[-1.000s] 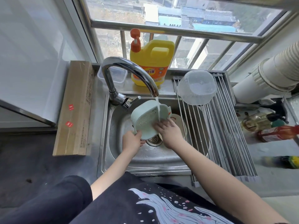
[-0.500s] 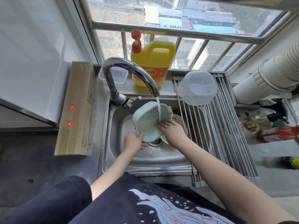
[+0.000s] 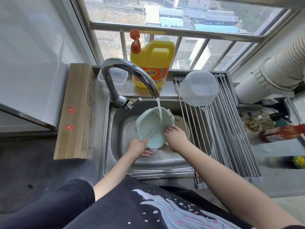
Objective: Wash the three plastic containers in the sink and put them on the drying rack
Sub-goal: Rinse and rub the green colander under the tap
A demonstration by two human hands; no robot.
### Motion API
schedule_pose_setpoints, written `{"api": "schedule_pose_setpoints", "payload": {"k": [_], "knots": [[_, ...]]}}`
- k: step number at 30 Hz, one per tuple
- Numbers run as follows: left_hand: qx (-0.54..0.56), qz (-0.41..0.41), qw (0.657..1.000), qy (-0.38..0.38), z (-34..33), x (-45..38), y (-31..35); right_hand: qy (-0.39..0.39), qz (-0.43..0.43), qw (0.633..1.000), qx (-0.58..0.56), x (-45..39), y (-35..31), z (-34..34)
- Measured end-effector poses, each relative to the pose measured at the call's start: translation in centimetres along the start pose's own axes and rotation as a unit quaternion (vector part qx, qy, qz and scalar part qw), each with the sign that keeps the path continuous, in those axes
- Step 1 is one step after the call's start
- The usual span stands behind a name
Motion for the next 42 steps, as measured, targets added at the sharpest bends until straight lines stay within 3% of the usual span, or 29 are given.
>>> {"api": "schedule_pose_setpoints", "payload": {"k": [3,8,11,14,19,21,25,29,32,35,38,40,42], "knots": [[0.002,0.008,1.000,-0.020,-0.4,0.0,0.0,-0.024,-0.038,0.998,0.046,0.4,-1.5,-0.6],[0.025,0.010,1.000,0.016,0.0,-0.1,0.4,-0.007,0.073,0.997,-0.005,1.8,-5.3,-0.4],[0.003,0.032,0.999,-0.038,-0.7,-0.3,0.1,0.000,0.106,0.994,-0.030,2.4,-3.8,0.4],[0.012,0.064,0.995,-0.075,-1.1,-0.3,-0.6,0.025,0.098,0.994,0.047,2.6,-2.6,0.7],[0.011,-0.001,0.999,0.039,2.4,-1.4,0.3,0.085,0.027,0.983,0.163,2.5,-2.3,0.1],[-0.009,-0.012,0.999,0.042,3.0,-1.7,0.6,0.091,0.034,0.979,0.178,2.9,-2.8,1.2],[0.035,-0.001,0.999,0.035,1.7,-1.8,0.5,-0.001,-0.006,0.996,0.089,2.1,-3.0,2.4],[0.115,0.006,0.993,0.011,-1.1,-1.8,0.8,-0.021,-0.043,0.999,0.002,1.8,-3.6,2.5],[0.049,0.015,0.999,0.006,-1.5,-1.9,1.1,0.065,-0.019,0.998,0.020,1.8,-3.0,2.6],[-0.041,0.034,0.998,-0.028,-0.9,-2.0,1.3,0.092,0.014,0.993,0.074,2.1,-1.5,2.3],[-0.154,-0.079,0.983,0.058,1.8,-3.1,3.2,0.112,0.032,0.979,0.166,2.2,0.4,2.3],[-0.188,-0.156,0.963,0.118,3.5,-3.7,5.0,0.135,0.059,0.975,0.166,2.0,1.0,2.0],[-0.205,-0.177,0.958,0.094,3.6,-4.3,6.2,0.156,0.084,0.971,0.163,2.0,1.2,2.1]]}}
Point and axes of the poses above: each hand's wrist, its own x-axis away from the middle knuckle, its own z-axis out of the back of the hand, y = z × x, the point moved 6 cm from there along -x, towards the middle knuckle, and after that the axes turned 11 degrees about -z, right-handed, at the moved point
